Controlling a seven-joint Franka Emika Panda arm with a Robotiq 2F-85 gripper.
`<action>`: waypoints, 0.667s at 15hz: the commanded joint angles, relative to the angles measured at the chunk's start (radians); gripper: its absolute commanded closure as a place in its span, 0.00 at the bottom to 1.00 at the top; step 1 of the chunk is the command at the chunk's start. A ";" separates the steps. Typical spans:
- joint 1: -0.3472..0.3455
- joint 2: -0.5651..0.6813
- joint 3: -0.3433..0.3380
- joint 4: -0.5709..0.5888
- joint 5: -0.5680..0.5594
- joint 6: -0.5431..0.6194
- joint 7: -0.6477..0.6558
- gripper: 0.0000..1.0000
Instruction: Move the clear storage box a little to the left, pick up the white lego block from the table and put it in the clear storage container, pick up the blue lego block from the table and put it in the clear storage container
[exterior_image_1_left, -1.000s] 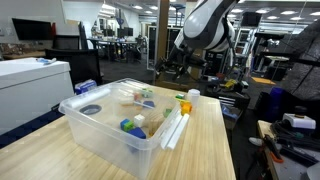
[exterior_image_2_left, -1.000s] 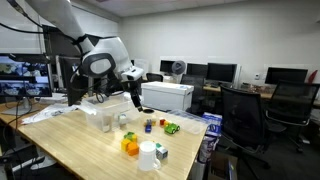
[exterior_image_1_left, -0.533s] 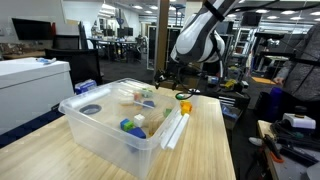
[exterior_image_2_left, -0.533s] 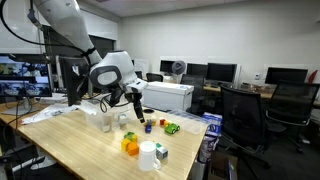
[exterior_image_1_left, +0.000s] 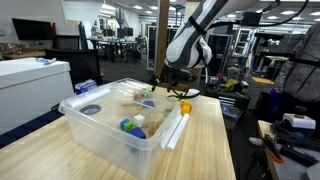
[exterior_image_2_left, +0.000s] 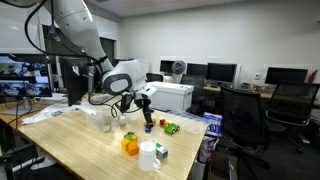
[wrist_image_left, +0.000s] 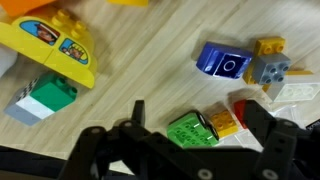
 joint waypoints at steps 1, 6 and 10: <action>0.012 0.076 0.013 0.066 -0.012 -0.012 0.012 0.00; 0.015 0.144 0.040 0.148 -0.013 -0.017 0.000 0.00; 0.026 0.187 0.047 0.201 -0.014 -0.034 0.007 0.00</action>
